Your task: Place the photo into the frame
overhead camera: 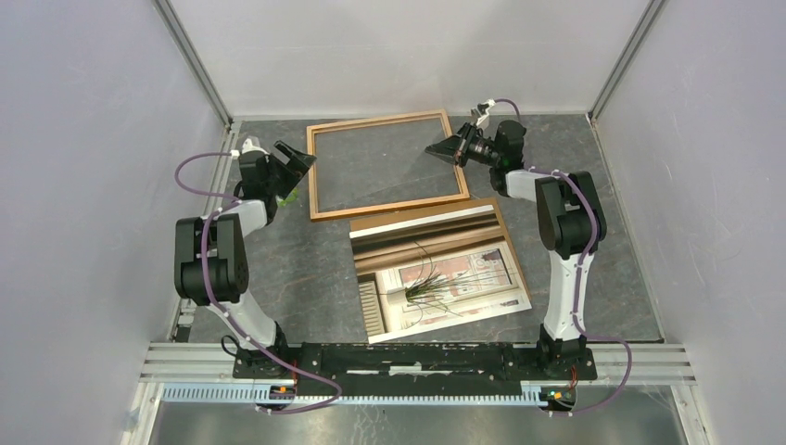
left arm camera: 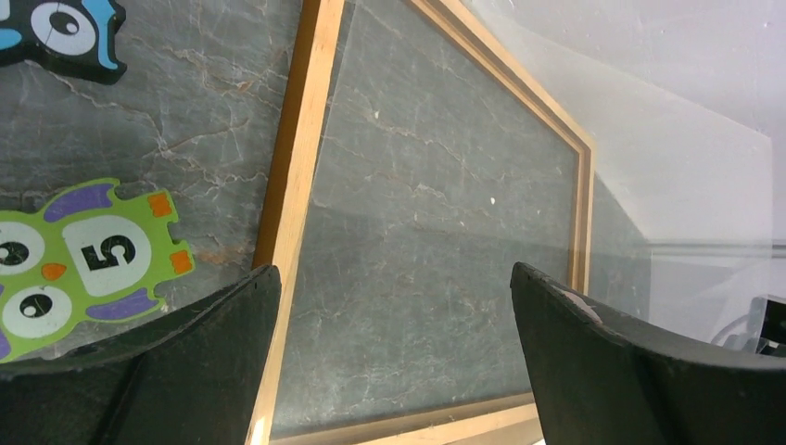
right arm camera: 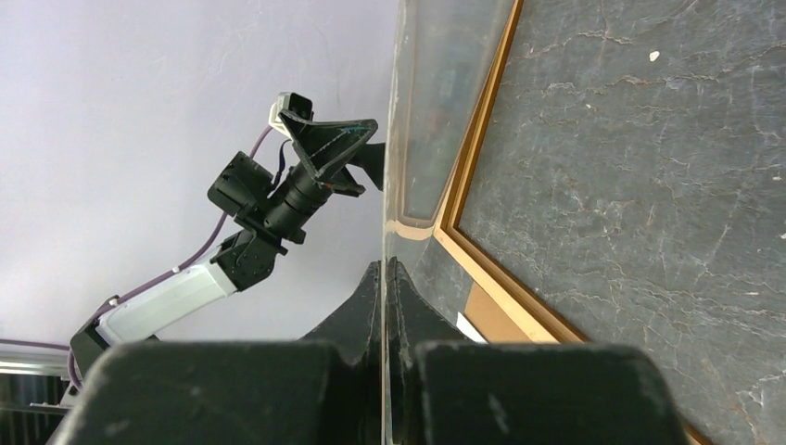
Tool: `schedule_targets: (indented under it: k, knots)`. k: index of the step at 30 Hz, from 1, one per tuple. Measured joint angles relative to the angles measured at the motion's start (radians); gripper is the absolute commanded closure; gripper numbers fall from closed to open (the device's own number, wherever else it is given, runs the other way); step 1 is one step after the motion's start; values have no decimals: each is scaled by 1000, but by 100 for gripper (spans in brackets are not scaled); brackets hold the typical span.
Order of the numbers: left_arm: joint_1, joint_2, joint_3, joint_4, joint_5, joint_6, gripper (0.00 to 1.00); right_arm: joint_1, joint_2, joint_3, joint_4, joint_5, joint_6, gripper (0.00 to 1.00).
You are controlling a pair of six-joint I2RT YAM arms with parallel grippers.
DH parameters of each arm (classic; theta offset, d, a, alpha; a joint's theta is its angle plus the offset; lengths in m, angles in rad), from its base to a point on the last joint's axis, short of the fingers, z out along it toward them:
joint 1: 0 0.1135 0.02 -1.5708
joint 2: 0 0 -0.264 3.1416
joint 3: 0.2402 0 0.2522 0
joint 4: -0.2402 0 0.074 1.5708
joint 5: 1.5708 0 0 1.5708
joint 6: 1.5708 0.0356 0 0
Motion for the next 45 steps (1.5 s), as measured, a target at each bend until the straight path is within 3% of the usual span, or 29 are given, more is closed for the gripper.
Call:
schedule_targets:
  k: [23, 45]
  knots:
    - [0, 140, 78, 3, 27, -1, 0, -9, 83, 18, 95, -98, 13, 100]
    - [-6, 140, 79, 3, 27, -1, 0, -35, 136, 126, -34, -87, -55, 100]
